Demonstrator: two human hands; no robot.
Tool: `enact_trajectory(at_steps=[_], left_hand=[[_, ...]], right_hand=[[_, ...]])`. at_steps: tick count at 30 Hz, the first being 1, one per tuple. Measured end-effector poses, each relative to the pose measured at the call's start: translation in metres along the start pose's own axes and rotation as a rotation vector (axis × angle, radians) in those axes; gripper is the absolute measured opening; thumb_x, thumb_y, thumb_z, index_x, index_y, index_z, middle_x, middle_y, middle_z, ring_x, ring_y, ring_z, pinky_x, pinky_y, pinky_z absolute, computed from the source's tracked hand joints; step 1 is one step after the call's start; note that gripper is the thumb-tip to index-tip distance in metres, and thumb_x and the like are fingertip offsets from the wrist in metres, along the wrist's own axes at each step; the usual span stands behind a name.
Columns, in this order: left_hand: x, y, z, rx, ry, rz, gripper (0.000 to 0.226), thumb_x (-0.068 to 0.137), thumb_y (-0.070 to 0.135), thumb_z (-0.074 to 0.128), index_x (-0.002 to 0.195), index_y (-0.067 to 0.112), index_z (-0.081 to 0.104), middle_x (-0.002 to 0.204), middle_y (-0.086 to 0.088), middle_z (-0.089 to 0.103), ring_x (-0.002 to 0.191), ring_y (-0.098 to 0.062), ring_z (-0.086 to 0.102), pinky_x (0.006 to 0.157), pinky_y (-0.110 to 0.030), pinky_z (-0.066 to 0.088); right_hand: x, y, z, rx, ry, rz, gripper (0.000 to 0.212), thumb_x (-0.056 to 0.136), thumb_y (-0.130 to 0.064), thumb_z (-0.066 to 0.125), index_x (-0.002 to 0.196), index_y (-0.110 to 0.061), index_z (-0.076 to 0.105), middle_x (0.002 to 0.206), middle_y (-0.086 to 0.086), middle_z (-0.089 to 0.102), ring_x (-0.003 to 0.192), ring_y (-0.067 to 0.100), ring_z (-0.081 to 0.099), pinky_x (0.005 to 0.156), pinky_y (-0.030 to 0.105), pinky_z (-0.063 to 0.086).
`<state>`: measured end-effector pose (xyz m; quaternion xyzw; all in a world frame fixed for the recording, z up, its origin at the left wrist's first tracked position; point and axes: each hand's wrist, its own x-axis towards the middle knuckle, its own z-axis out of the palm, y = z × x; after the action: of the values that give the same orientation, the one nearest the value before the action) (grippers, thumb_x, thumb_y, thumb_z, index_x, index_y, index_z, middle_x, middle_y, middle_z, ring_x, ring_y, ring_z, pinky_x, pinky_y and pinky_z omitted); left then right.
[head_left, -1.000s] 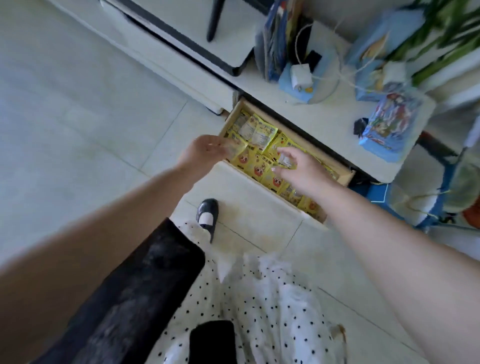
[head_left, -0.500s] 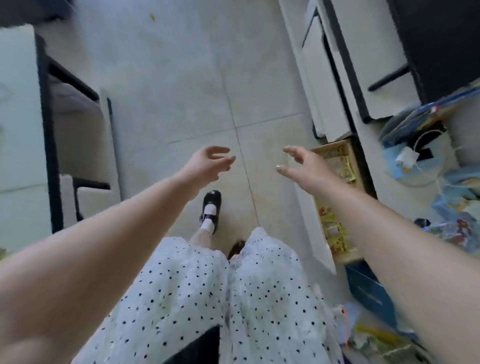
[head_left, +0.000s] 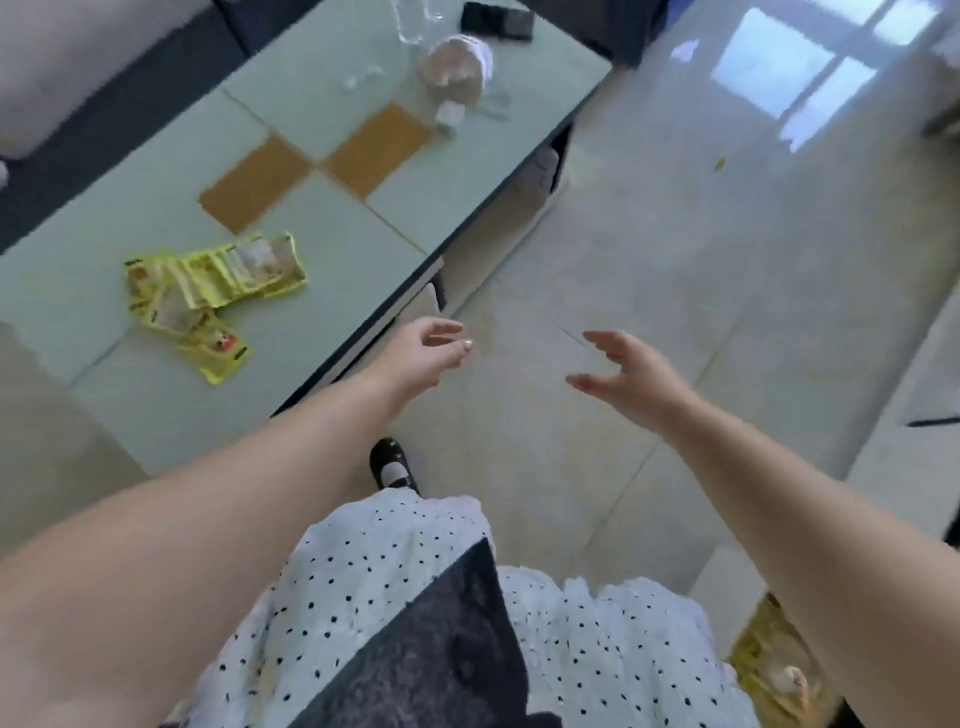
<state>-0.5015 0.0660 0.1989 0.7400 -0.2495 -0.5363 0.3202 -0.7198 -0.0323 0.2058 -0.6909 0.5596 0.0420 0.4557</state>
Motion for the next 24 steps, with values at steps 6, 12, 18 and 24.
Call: enact_trajectory(at_steps=[6,12,18,24], left_hand=[[0.038,-0.027,-0.132,-0.276,0.264,-0.13,0.021,0.09,0.019,0.062,0.11,0.019,0.056,0.099,-0.003,0.061,0.083,-0.009,0.061,0.071,-0.026,0.043],[0.069,-0.058,-0.238,-0.433,0.435,-0.225,0.021,0.089,0.025,0.063,0.109,0.024,0.058,0.104,0.002,0.062,0.093,-0.011,0.063,0.079,-0.031,0.044],[0.1,-0.084,-0.297,-0.616,0.631,-0.329,0.01,0.088,0.024,0.063,0.097,0.027,0.058,0.09,-0.001,0.062,0.077,-0.007,0.059,0.081,-0.033,0.046],[0.158,-0.116,-0.326,-0.576,0.751,-0.439,0.033,0.086,0.025,0.065,0.117,0.017,0.059,0.095,-0.001,0.063,0.085,-0.016,0.062,0.073,-0.032,0.048]], right_hand=[[0.089,-0.125,0.054,-0.183,-0.136,-0.147,0.069,0.08,-0.036,0.072,0.14,-0.025,0.041,0.142,0.005,0.048,0.132,0.02,0.044,0.107,0.036,0.038],[0.165,-0.226,0.114,-0.296,-0.267,-0.232,0.067,0.082,-0.034,0.071,0.141,-0.025,0.041,0.142,0.004,0.048,0.131,0.018,0.045,0.101,0.029,0.038],[0.231,-0.29,0.167,-0.262,-0.397,-0.212,0.071,0.082,-0.033,0.072,0.143,-0.025,0.036,0.142,0.005,0.047,0.128,0.02,0.047,0.088,0.026,0.042],[0.3,-0.315,0.221,-0.311,-0.507,-0.14,0.074,0.084,-0.035,0.069,0.146,-0.024,0.029,0.145,0.004,0.046,0.127,0.02,0.048,0.084,0.025,0.038]])
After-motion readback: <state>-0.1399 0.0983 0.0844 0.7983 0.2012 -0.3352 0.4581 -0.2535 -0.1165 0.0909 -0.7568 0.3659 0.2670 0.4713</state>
